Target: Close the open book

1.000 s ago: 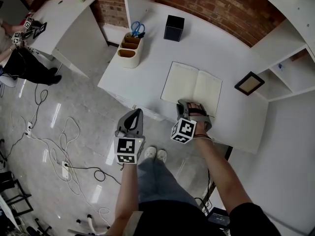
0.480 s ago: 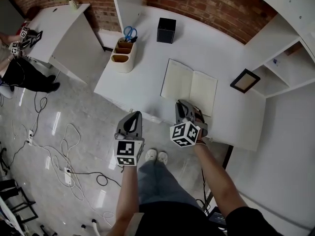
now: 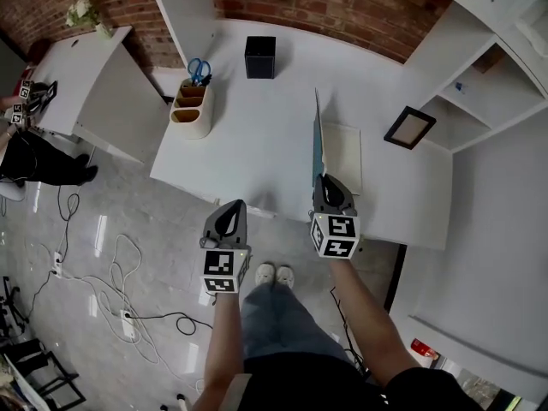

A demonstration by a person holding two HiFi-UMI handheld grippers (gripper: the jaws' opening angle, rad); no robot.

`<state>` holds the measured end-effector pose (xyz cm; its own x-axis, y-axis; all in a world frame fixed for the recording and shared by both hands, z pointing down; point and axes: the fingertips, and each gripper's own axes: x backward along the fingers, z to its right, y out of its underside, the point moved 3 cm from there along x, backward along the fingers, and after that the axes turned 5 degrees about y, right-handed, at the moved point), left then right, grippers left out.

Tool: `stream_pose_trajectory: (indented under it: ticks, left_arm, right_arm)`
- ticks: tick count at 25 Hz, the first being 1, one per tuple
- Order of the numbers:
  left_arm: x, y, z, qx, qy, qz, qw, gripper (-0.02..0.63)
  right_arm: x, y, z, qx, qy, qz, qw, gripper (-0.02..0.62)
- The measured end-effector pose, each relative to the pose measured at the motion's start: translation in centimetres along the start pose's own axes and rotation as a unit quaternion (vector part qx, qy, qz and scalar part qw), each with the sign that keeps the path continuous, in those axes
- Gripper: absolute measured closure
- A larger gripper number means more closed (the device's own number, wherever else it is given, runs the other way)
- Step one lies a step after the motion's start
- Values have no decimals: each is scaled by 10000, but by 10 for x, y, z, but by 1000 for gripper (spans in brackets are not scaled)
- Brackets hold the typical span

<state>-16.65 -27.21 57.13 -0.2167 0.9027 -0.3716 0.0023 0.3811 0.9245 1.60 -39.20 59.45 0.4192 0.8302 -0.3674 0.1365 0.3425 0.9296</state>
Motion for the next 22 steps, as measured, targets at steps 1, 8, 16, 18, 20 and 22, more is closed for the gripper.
stream_pose_trajectory:
  ticks: [1, 8, 16, 18, 20, 22]
  left_arm:
    - [-2, 0, 2, -10, 32, -11, 10000, 598]
    - [-11, 1, 15, -71, 198, -81, 9997, 598]
    - [-19, 3, 28, -113, 397, -171, 9990, 598]
    - [-21, 3, 30, -140, 437, -188, 9988, 598]
    - [-23, 4, 31, -160, 456, -198, 9986, 598]
    - [-24, 4, 32, -168, 467, -203, 9986, 598]
  right_arm:
    - [2, 4, 8, -291, 75, -32, 9995, 581]
    - [9, 40, 53, -1251, 546, -584, 9889, 580]
    - [6, 60, 84, -904, 1110, -1285, 9813, 494]
    - [5, 65, 87, -724, 1195, -1445, 9796, 485]
    - [2, 68, 88, -589, 1256, -1583, 9776, 477]
    - [0, 71, 89, -612, 1286, -1660, 9758, 474]
